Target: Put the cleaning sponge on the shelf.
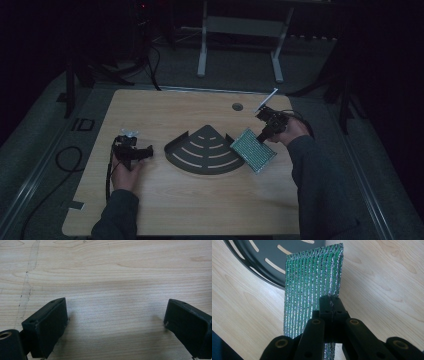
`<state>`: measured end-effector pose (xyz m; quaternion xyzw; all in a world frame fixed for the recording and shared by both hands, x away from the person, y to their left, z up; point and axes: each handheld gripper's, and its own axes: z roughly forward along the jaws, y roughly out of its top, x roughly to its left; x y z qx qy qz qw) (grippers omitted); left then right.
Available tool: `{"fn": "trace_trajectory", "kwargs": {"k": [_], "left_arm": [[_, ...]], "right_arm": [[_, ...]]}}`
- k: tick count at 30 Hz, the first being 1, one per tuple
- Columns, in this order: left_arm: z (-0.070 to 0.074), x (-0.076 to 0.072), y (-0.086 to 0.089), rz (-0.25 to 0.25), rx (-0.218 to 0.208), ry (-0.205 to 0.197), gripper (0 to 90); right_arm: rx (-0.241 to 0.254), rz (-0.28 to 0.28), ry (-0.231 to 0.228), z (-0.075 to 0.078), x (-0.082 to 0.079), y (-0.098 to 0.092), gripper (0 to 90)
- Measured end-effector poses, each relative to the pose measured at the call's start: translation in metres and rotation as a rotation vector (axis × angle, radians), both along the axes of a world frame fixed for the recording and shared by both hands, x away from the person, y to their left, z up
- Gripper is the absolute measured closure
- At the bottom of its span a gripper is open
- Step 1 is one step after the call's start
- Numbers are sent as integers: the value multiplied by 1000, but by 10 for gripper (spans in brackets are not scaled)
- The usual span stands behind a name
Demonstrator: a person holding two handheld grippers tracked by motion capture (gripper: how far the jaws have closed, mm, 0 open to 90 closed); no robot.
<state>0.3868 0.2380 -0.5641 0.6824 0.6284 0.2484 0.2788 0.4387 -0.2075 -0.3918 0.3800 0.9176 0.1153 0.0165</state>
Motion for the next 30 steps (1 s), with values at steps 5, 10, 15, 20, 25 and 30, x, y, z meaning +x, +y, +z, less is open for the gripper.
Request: {"fn": "trace_trajectory", "kwargs": {"k": [5, 10, 15, 20, 25, 30], "left_arm": [[0, 0, 0, -1, 0, 0, 53], [0, 0, 0, -1, 2, 0, 53], [0, 0, 0, 0, 0, 0, 53], [0, 0, 0, -1, 1, 0, 53], [0, 0, 0, 0, 1, 0, 53], [0, 0, 0, 0, 1, 0, 53]], "right_arm": [[2, -6, -3, -1, 4, 5, 895], [3, -3, -4, -2, 7, 10, 896], [8, -6, -4, -2, 10, 13, 895], [11, -6, -4, -4, 13, 18, 895], [15, -4, -5, -5, 15, 23, 895], [21, -5, -11, -5, 17, 29, 895]]}}
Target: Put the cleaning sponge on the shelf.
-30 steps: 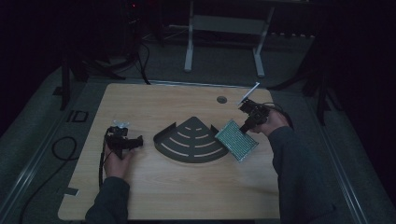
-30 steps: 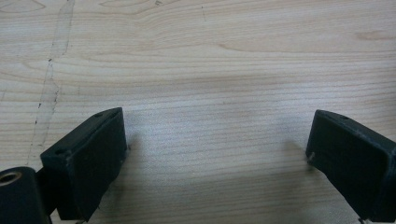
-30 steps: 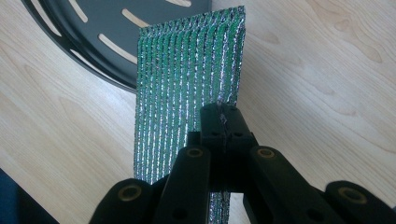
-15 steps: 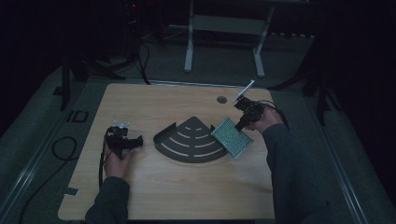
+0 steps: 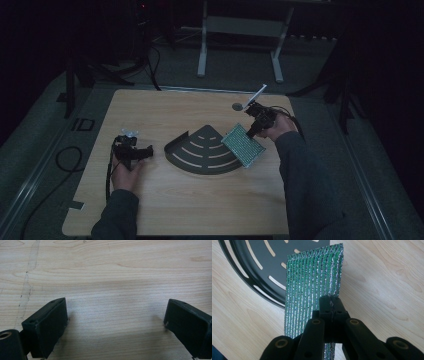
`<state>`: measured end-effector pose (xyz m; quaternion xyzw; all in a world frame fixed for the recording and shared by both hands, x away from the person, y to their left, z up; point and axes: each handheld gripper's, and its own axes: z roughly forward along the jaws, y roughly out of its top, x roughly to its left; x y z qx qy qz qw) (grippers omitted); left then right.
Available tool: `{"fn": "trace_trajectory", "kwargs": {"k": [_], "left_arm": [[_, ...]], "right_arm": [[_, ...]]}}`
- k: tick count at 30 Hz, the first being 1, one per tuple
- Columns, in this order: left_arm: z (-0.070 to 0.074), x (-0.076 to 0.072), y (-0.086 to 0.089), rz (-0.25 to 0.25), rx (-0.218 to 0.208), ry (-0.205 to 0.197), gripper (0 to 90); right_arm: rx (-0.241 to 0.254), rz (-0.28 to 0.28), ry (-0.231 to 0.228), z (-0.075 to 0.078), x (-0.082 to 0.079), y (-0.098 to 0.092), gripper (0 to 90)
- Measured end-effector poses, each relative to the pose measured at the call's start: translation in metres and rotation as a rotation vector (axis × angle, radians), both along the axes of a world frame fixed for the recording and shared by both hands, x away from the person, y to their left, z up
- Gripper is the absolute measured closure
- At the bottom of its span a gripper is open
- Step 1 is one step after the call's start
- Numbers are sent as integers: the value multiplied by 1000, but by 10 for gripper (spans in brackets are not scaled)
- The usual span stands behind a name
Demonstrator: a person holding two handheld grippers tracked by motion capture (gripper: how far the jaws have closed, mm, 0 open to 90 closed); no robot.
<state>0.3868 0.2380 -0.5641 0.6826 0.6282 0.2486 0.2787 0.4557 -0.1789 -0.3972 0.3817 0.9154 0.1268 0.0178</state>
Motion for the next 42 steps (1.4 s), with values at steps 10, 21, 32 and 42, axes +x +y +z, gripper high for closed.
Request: {"fn": "trace_trajectory", "kwargs": {"k": [10, 21, 32, 42], "left_arm": [[0, 0, 0, 0, 0, 0, 53], [0, 0, 0, -1, 1, 0, 53], [0, 0, 0, -1, 0, 1, 53], [0, 0, 0, 0, 1, 2, 53]], "right_arm": [[-1, 5, -5, -2, 4, 8, 895], [-3, 9, -7, -11, 9, 19, 896], [1, -3, -15, -16, 17, 27, 896], [-16, -11, -31, -24, 22, 34, 895]]}}
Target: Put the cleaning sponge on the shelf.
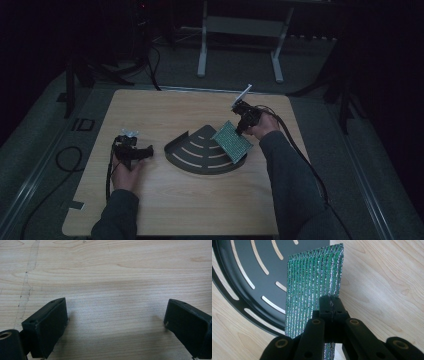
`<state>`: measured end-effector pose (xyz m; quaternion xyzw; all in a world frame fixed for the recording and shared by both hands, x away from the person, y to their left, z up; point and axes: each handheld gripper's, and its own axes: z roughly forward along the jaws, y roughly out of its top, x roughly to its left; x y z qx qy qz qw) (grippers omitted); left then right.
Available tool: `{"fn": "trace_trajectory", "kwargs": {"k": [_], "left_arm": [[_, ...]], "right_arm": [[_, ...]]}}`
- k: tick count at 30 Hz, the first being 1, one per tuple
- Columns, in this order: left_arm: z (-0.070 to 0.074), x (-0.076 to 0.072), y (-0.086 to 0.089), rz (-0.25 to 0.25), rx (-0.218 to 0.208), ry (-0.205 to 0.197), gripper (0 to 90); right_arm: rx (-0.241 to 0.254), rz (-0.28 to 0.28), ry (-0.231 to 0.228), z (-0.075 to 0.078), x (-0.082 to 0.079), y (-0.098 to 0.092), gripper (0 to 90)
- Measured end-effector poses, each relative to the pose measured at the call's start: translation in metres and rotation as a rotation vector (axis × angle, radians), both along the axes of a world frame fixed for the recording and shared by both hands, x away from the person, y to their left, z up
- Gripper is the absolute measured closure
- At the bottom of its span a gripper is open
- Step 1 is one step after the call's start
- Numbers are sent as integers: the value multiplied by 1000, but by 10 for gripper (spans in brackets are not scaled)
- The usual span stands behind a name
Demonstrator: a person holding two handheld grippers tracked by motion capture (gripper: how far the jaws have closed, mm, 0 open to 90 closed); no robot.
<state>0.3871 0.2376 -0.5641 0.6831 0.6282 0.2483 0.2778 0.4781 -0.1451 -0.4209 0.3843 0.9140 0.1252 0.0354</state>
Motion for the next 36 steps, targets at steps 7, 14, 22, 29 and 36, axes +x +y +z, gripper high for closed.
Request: {"fn": "trace_trajectory", "kwargs": {"k": [7, 14, 22, 29, 36], "left_arm": [[0, 0, 0, 0, 0, 0, 53], [0, 0, 0, 0, 0, 0, 53], [0, 0, 0, 0, 0, 0, 53], [0, 0, 0, 1, 1, 0, 54], [0, 0, 0, 0, 0, 0, 54]], "right_arm": [[-10, 3, -3, -5, 0, 5, 896], [-32, 23, -14, -12, -4, 12, 896], [-46, 33, -7, -19, -6, 18, 895], [-70, 44, -3, -28, -7, 22, 895], [-87, 51, -6, -33, -6, 25, 895]]}}
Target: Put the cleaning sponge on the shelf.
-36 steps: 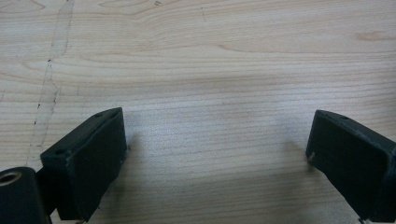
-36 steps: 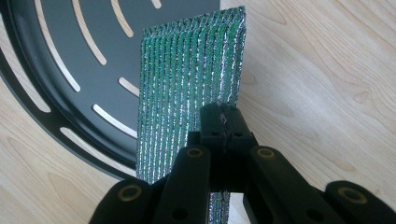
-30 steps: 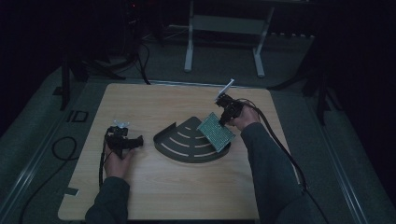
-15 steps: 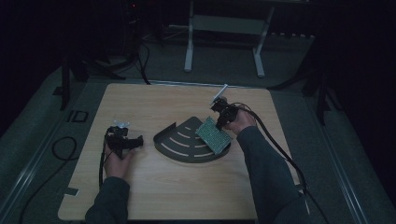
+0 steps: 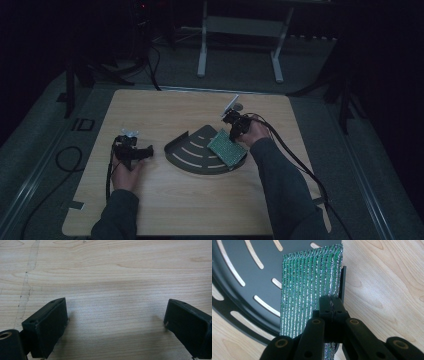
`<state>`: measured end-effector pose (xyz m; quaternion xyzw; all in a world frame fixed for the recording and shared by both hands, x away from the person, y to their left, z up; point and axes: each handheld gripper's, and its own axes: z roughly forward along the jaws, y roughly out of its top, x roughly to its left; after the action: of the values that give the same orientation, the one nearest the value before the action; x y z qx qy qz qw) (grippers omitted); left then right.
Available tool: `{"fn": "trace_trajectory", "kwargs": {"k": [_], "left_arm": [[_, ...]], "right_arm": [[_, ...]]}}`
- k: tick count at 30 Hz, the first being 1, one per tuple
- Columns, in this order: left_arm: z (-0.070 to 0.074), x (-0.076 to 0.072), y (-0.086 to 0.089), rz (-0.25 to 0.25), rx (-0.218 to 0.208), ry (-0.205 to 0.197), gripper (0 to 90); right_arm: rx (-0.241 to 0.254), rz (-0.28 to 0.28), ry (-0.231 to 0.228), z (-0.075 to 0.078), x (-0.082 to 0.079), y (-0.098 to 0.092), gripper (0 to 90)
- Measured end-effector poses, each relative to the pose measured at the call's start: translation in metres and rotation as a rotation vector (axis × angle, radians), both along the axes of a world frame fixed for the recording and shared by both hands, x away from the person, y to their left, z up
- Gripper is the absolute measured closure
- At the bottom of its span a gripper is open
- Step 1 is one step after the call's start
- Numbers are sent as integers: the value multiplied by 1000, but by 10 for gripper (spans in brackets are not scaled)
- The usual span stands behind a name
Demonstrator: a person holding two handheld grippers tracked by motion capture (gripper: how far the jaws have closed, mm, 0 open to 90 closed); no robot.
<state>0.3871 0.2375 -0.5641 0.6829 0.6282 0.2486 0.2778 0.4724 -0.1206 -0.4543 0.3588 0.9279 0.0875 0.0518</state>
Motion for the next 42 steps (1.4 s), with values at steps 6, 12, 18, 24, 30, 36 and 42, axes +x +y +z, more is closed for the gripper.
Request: {"fn": "trace_trajectory", "kwargs": {"k": [6, 12, 18, 24, 30, 36, 42], "left_arm": [[0, 0, 0, 0, 0, 0, 53], [0, 0, 0, 0, 0, 1, 54], [0, 0, 0, 0, 0, 0, 54], [0, 0, 0, 0, 0, 0, 53], [0, 0, 0, 0, 0, 0, 53], [0, 0, 0, 0, 0, 0, 54], [0, 0, 0, 0, 0, 0, 54]], "right_arm": [[-3, -15, 4, -6, 1, 0, 895], [-4, -27, 10, -13, 2, -3, 895], [8, -43, -5, -13, 3, -4, 895], [13, -53, -10, -12, 5, -5, 895], [5, -50, -10, -14, 3, -3, 894], [-22, -46, -21, -17, 3, -2, 893], [-23, -43, -19, -17, 3, -2, 891]]}}
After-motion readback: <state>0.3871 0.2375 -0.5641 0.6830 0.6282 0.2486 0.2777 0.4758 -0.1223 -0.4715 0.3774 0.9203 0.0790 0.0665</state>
